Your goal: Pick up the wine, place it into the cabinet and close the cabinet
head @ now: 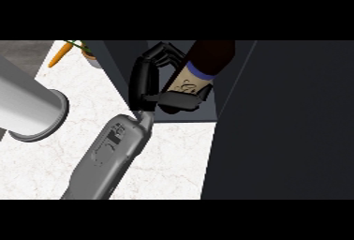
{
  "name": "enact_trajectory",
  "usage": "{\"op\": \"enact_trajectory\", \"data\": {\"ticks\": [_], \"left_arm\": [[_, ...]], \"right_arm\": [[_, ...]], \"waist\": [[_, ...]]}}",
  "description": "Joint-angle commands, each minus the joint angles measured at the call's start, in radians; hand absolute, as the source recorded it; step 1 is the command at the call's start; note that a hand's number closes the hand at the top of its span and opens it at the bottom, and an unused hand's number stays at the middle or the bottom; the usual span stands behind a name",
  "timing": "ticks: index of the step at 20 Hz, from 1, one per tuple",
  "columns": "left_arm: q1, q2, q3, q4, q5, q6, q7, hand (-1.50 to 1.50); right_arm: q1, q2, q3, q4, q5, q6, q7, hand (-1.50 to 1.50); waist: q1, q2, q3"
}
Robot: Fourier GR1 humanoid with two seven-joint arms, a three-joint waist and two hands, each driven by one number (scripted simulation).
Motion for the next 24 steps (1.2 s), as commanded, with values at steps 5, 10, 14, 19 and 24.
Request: {"op": "enact_trajectory", "data": {"ticks": [5,10,14,19,24], "left_arm": [[-0.069,-0.003,-0.034,0.169,0.005,0.055,-0.102,1.50],[-0.041,-0.004,-0.034,0.269,0.064,0.014,-0.206,1.50],[-0.084,-0.004,-0.035,0.347,0.128,0.045,-0.260,1.50],[-0.050,-0.004,-0.050,0.430,0.170,0.011,-0.344,1.50],[-0.098,-0.004,-0.115,0.546,0.207,0.055,-0.392,1.50]], "right_arm": [[-0.063,-0.020,-0.025,-0.061,-0.088,-0.017,0.101,-1.50],[-0.012,-0.027,-0.076,-0.074,-0.130,0.019,0.065,-1.50],[-0.056,-0.024,-0.060,-0.049,-0.117,0.001,0.087,-1.50],[0.059,0.001,-0.084,-0.043,-0.160,0.061,-0.023,-1.50],[0.018,0.020,-0.033,-0.047,-0.113,0.030,0.009,-1.50]], "waist": [[-0.005,0.000,-0.001],[-0.005,0.001,0.000],[-0.010,0.002,-0.001],[-0.007,0.004,0.000],[-0.013,0.004,0.000]]}}
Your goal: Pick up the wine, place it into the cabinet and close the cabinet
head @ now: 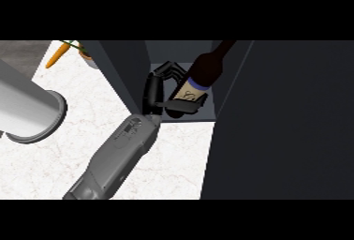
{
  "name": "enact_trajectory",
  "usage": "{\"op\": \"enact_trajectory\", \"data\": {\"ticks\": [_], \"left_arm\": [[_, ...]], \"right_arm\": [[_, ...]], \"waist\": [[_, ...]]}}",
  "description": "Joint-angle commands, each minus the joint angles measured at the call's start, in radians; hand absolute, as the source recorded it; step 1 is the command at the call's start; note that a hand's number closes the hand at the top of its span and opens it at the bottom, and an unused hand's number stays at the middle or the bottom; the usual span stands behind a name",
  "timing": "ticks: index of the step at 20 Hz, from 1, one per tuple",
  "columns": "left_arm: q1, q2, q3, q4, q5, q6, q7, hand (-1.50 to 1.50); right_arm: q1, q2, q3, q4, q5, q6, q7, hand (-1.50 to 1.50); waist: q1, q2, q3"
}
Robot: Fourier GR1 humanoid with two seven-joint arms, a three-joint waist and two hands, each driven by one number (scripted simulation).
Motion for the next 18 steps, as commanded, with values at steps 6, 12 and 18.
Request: {"op": "enact_trajectory", "data": {"ticks": [6,12,18], "left_arm": [[-0.053,0.000,-0.083,0.165,0.052,0.065,-0.089,1.50],[-0.105,0.000,0.020,0.320,0.149,-0.017,-0.227,1.50],[-0.139,0.000,0.059,0.349,0.234,-0.049,-0.248,1.50]], "right_arm": [[0.026,0.044,0.082,-0.077,0.016,-0.033,0.037,-1.50],[0.047,0.025,0.018,-0.083,-0.069,0.010,0.013,-1.50],[0.057,0.041,0.030,-0.067,-0.037,0.007,-0.023,-1.50]], "waist": [[-0.004,0.000,0.000],[-0.014,0.005,0.000],[-0.011,0.003,0.000]]}}
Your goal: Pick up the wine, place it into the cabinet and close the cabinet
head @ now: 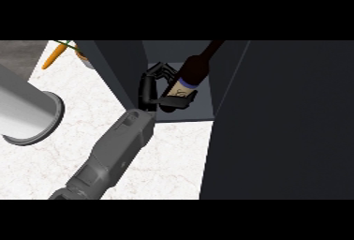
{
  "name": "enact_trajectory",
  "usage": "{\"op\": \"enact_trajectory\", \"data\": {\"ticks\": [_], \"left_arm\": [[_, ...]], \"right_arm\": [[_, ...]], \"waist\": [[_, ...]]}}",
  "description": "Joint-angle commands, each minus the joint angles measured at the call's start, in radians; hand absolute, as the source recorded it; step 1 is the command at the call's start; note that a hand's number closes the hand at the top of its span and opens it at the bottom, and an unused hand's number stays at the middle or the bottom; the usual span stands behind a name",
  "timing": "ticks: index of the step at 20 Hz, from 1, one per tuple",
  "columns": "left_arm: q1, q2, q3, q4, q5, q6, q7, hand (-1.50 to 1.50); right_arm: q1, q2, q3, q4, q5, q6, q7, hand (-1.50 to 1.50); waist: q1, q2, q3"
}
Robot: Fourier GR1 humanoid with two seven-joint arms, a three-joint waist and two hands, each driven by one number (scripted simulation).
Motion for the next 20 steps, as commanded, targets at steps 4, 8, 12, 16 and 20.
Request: {"op": "enact_trajectory", "data": {"ticks": [4,8,12,16,20], "left_arm": [[-0.098,0.000,0.086,0.165,0.066,-0.049,-0.027,1.50],[-0.151,0.000,0.130,0.227,0.076,-0.079,-0.037,1.50],[-0.194,0.000,0.143,0.278,0.065,-0.058,-0.046,1.50],[-0.212,0.003,0.130,0.350,0.022,0.020,-0.082,1.50],[-0.269,0.025,0.120,0.403,-0.001,0.066,-0.030,1.50]], "right_arm": [[-0.005,0.019,0.002,-0.055,-0.061,-0.016,0.031,-1.50],[-0.018,0.003,-0.020,-0.034,-0.073,-0.003,0.023,-1.50],[0.002,-0.013,-0.042,-0.048,-0.096,0.022,0.010,-1.50],[0.000,0.015,0.021,-0.054,-0.047,-0.004,0.026,-1.50],[-0.027,0.035,0.053,-0.038,-0.012,-0.022,0.011,-1.50]], "waist": [[-0.017,0.007,0.000],[-0.015,0.008,0.000],[-0.020,0.009,0.001],[-0.027,0.013,0.000],[-0.038,0.019,0.000]]}}
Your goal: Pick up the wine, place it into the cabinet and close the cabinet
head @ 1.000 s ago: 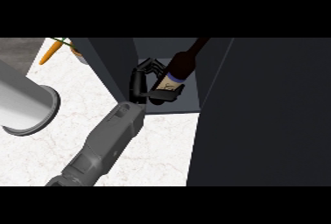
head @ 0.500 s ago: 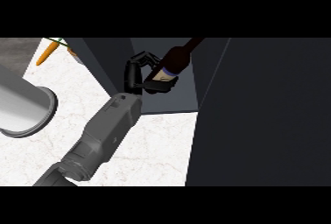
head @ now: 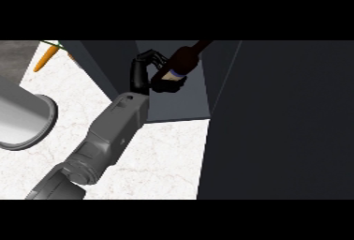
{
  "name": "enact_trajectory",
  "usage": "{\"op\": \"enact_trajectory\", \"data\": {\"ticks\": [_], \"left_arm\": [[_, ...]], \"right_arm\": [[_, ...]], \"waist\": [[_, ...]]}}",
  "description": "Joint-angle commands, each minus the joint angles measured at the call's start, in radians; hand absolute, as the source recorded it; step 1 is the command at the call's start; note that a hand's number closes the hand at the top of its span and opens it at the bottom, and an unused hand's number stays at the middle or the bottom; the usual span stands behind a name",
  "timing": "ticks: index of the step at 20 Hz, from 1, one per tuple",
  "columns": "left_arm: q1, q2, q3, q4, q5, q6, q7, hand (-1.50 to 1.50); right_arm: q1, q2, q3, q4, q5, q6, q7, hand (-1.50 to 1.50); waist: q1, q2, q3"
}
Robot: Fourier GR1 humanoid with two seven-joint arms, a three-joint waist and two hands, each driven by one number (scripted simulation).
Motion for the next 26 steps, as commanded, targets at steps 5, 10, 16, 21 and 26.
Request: {"op": "enact_trajectory", "data": {"ticks": [5,10,16,21,26], "left_arm": [[-0.026,0.037,-0.001,0.086,-0.026,-0.028,0.063,1.50],[-0.057,0.039,0.005,0.114,-0.029,0.050,0.090,1.50],[-0.016,-0.001,0.075,0.067,0.036,-0.025,0.065,1.50],[0.034,-0.012,0.124,0.053,0.080,-0.119,0.044,1.50],[0.082,-0.017,0.152,0.039,0.120,-0.192,0.049,1.50]], "right_arm": [[-0.015,-0.007,-0.017,-0.032,-0.046,0.001,0.024,-1.50],[-0.027,0.011,0.000,-0.036,-0.048,-0.003,0.014,-1.50],[-0.022,0.015,-0.003,-0.001,-0.049,0.016,-0.023,-1.50],[-0.044,0.024,0.012,-0.006,-0.019,-0.011,0.001,-1.50],[-0.036,0.025,0.019,-0.010,-0.043,0.009,-0.005,-1.50]], "waist": [[-0.008,0.007,-0.001],[-0.026,0.014,0.000],[-0.028,0.022,-0.002],[-0.028,0.019,-0.003],[-0.058,0.019,-0.003]]}}
